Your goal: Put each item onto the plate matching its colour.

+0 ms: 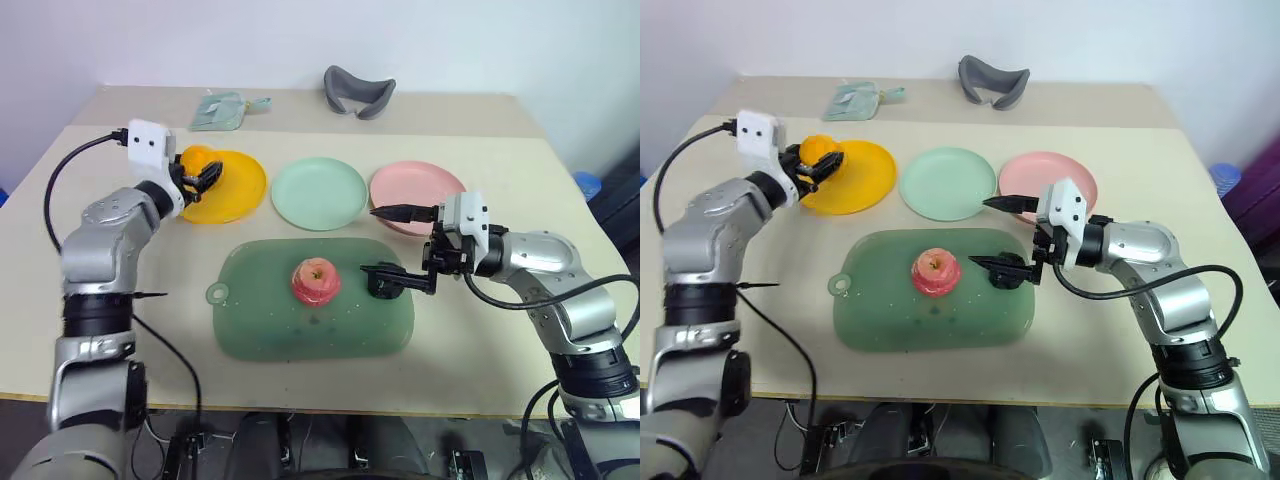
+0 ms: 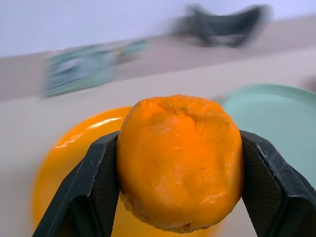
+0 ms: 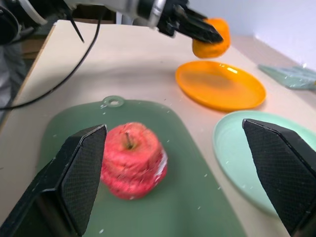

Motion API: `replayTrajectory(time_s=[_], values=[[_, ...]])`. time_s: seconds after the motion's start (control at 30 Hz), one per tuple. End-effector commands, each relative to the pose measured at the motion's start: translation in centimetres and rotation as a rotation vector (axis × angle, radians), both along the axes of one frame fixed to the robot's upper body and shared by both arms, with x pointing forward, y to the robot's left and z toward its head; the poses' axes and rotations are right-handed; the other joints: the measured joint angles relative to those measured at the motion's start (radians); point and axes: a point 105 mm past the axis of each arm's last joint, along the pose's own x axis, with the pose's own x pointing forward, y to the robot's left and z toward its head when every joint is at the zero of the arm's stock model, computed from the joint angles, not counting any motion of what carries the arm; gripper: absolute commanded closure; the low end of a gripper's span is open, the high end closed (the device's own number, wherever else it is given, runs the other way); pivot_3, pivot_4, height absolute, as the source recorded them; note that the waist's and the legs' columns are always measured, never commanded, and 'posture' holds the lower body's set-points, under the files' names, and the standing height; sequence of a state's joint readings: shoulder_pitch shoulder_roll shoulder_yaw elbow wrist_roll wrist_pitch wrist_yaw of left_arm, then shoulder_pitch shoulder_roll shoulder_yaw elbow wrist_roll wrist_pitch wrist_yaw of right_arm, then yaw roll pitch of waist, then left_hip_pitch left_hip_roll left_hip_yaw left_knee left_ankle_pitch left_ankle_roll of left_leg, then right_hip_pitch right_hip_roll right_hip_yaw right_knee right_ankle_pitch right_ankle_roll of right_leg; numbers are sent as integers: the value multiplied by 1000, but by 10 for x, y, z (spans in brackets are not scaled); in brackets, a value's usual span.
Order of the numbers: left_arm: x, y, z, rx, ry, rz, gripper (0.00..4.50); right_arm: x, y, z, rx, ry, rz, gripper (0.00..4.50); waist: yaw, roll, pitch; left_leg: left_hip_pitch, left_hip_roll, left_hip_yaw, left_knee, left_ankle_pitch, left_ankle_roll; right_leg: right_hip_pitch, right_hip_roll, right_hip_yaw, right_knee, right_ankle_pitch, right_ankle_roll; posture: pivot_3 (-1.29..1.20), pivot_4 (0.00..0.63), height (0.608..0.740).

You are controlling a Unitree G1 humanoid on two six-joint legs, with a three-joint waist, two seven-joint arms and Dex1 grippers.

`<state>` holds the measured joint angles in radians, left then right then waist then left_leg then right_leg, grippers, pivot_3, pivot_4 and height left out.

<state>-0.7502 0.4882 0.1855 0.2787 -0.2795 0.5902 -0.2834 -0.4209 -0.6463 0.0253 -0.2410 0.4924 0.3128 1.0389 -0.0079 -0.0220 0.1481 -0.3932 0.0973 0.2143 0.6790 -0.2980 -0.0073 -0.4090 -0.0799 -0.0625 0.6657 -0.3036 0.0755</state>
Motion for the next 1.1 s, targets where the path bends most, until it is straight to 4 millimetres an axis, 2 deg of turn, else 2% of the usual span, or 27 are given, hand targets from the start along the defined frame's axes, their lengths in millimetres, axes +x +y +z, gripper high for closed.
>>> replayTrajectory(time_s=[0.03,0.2,0.43,0.8,0.87,0.9,0.93,1.1], values=[[17,9,15,-13,-63,152,1804,12,2,18,43,-91,-62,0,-1,-1,0,0,0,0,0,0,0,0,0,0,0,0,0,0,150,740],[31,0,9,-33,-63,191,1804,34,12,35,159,-133,-187,0,-7,-1,1,-1,0,0,0,0,0,-1,0,-1,0,0,0,0,150,740],[36,6,2,-11,-48,225,1804,46,21,38,237,-111,-291,0,-5,-1,1,-3,0,0,1,0,0,-2,0,-1,1,0,0,0,150,740],[36,8,-9,-38,-20,234,1804,43,30,35,256,-71,-278,0,-6,-1,1,-4,0,0,1,0,0,-4,0,-1,1,0,0,0,150,740],[36,6,-9,-46,-22,227,781,43,30,35,254,-72,-276,0,-6,-1,1,-4,0,0,1,0,0,-4,0,-1,1,0,0,0,150,740],[36,5,-8,-46,-23,225,530,43,30,35,253,-72,-275,0,-6,-1,1,-4,0,0,1,0,0,-4,0,-1,1,0,0,0,150,740],[36,3,-5,-61,-37,211,43,42,30,34,248,-73,-273,0,-6,-1,1,-4,0,0,1,0,0,-4,0,-1,1,0,0,0,150,740],[25,-2,8,-102,-110,122,43,35,34,27,212,-45,-230,0,-7,-1,1,-5,0,0,1,0,0,-4,0,-2,2,0,0,0,150,740]])
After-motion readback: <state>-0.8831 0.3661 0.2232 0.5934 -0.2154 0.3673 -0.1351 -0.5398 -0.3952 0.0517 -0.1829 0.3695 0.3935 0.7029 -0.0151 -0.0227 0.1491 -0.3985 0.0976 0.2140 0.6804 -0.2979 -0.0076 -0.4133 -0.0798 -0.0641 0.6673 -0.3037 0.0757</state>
